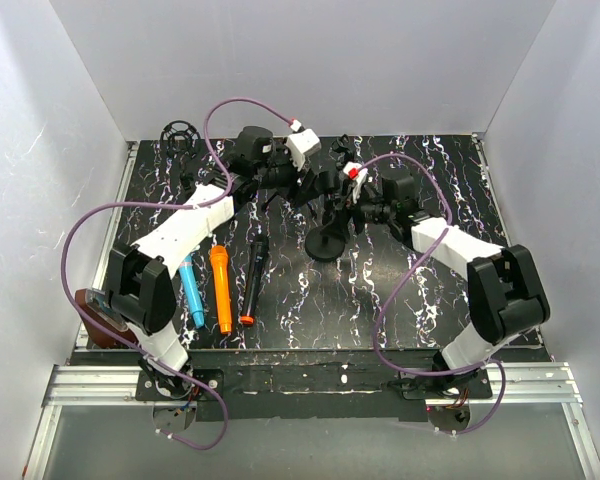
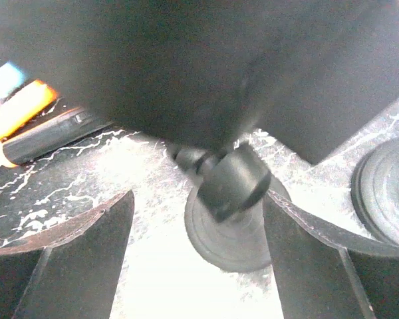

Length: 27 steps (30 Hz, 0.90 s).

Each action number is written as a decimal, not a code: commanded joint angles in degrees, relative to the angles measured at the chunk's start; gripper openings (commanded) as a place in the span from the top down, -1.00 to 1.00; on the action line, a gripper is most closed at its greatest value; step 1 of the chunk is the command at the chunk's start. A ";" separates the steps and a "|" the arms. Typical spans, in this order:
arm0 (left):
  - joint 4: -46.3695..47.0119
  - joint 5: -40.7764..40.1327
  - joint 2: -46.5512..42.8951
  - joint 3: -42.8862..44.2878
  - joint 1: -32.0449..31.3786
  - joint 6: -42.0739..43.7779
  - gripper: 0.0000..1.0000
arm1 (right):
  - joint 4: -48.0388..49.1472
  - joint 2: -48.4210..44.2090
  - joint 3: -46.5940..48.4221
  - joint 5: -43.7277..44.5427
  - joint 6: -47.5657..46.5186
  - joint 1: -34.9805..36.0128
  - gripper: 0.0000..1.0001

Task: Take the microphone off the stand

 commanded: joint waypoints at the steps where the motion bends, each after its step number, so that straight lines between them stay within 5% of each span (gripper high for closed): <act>1: 0.64 -4.00 -5.13 0.80 -0.30 0.65 -0.34 | -7.44 -7.31 2.59 -0.97 0.72 -1.88 -0.70; 9: 0.20 -10.42 -8.82 0.63 -0.21 1.26 -0.62 | -28.51 -14.09 8.99 5.08 3.96 -5.39 -0.76; 14: -0.94 -17.61 -11.89 -1.56 0.05 2.93 -0.96 | -52.16 -12.51 25.24 15.35 5.02 -8.12 -0.82; 21: -2.62 -23.79 -14.36 -4.99 2.68 0.30 -0.96 | -66.76 -7.94 45.19 35.05 9.23 -9.09 -0.83; 23: -2.88 -21.95 -14.27 -4.47 3.65 -1.10 -0.96 | -68.45 -7.93 46.28 30.79 6.45 -9.27 -0.82; 27: -2.36 -16.42 -12.96 -3.07 4.27 -3.39 -0.96 | -65.06 -10.65 40.85 9.01 -2.62 -9.27 -0.75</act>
